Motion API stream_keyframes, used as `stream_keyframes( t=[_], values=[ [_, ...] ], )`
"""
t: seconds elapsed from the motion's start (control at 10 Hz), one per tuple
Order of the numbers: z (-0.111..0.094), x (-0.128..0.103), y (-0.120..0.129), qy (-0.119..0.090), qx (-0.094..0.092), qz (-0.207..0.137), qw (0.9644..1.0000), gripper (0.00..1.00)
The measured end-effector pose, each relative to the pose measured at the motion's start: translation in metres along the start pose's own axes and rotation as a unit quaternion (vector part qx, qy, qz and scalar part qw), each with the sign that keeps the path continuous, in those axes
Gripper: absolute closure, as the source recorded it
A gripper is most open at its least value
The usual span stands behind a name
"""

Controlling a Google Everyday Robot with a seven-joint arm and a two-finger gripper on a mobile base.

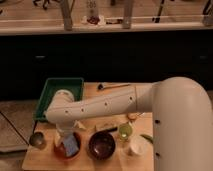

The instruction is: Place sponge in red bowl

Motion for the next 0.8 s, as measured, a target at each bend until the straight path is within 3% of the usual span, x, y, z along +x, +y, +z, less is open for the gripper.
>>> stream_keyframes(
  t=[0.3, 0.8],
  values=[
    [-0.0008, 0.0001, 0.0032, 0.0, 0.0, -0.001, 1.0, 0.2],
    [-0.0065, -0.0011, 0.0048, 0.024, -0.002, -0.011, 0.9997, 0.2]
  ],
)
